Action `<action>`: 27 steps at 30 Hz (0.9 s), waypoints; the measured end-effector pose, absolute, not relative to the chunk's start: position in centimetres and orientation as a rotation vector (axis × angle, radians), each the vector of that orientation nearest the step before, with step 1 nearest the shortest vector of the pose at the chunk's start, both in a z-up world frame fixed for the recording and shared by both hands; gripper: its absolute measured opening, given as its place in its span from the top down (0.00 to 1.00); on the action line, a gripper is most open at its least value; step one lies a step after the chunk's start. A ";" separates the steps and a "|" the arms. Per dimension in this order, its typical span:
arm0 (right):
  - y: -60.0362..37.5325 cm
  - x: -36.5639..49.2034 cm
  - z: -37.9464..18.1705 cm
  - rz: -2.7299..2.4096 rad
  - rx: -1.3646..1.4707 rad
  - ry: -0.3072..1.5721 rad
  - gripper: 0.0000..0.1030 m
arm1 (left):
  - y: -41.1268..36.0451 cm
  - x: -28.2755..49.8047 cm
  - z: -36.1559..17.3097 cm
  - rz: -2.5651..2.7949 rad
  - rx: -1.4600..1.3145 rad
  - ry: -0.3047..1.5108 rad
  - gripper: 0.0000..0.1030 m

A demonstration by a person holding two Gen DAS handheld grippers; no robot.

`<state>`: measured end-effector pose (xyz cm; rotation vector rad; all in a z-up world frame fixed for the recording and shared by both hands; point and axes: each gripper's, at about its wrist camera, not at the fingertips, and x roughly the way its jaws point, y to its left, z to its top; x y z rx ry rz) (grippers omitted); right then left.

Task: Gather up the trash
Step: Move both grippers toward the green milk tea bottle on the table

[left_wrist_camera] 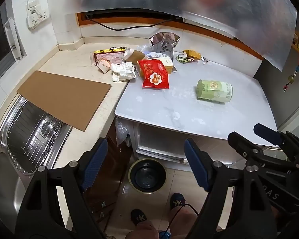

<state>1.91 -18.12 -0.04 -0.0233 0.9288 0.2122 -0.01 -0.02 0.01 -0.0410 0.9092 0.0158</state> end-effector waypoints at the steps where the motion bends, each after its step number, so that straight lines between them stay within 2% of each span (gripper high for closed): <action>1: -18.1 1.8 -0.1 0.212 -0.022 0.929 0.33 | -0.1 0.0 0.0 0.016 -0.040 0.907 0.26; 27: -18.3 2.0 -1.2 0.209 0.017 0.987 0.33 | -0.4 -0.4 -1.0 -0.005 -0.038 0.945 0.26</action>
